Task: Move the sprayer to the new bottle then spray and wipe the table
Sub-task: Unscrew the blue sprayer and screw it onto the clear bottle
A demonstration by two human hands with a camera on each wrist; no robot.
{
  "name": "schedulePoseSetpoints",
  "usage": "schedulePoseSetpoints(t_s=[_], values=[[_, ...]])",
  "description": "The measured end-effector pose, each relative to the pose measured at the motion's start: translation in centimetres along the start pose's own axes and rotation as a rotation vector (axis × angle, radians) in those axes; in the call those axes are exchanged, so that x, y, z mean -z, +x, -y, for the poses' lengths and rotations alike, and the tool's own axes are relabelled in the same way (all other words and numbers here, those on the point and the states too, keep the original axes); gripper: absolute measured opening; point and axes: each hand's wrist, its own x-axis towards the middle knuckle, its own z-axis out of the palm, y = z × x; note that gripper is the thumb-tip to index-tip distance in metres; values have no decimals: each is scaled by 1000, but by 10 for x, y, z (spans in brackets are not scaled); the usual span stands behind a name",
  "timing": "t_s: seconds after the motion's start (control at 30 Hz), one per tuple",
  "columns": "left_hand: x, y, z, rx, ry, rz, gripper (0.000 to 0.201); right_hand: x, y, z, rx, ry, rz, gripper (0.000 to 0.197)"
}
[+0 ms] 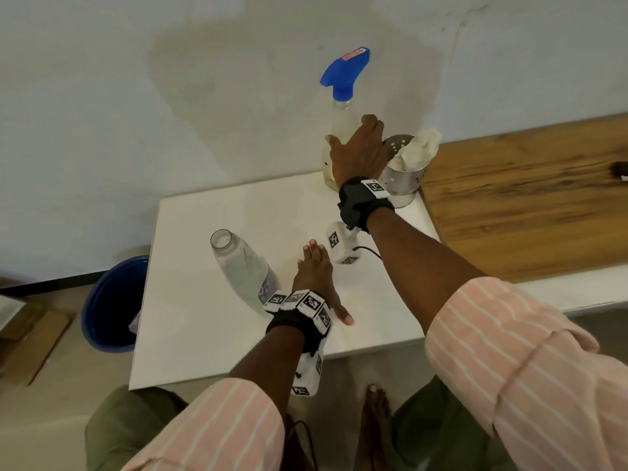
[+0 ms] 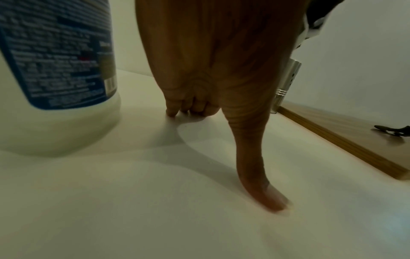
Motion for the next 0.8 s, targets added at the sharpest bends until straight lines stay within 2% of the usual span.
schedulePoseSetpoints(t_s=[0.13,0.33,0.47,0.57,0.63,0.7,0.77,0.8], values=[[0,-1,0,-5,31,0,165,7,-19,-6,71,-46,-2,52],[2,-11,-2,38,9,-2,161,25,-80,-26,123,-17,-5,59],[-4,-24,-2,57,-28,-62,146,44,-114,-36,156,36,87,54],[-12,-36,4,8,-25,-110,131,55,-130,-40,176,52,149,43],[-16,-42,9,-7,-64,-107,117,59,-138,-42,187,41,192,41],[-18,-50,13,-34,-157,-164,84,63,-149,-45,183,56,209,40],[-12,-62,9,-81,-292,-348,54,68,-159,-47,174,79,191,38],[-7,-70,4,-97,-388,-470,47,70,-162,-47,174,86,191,38]])
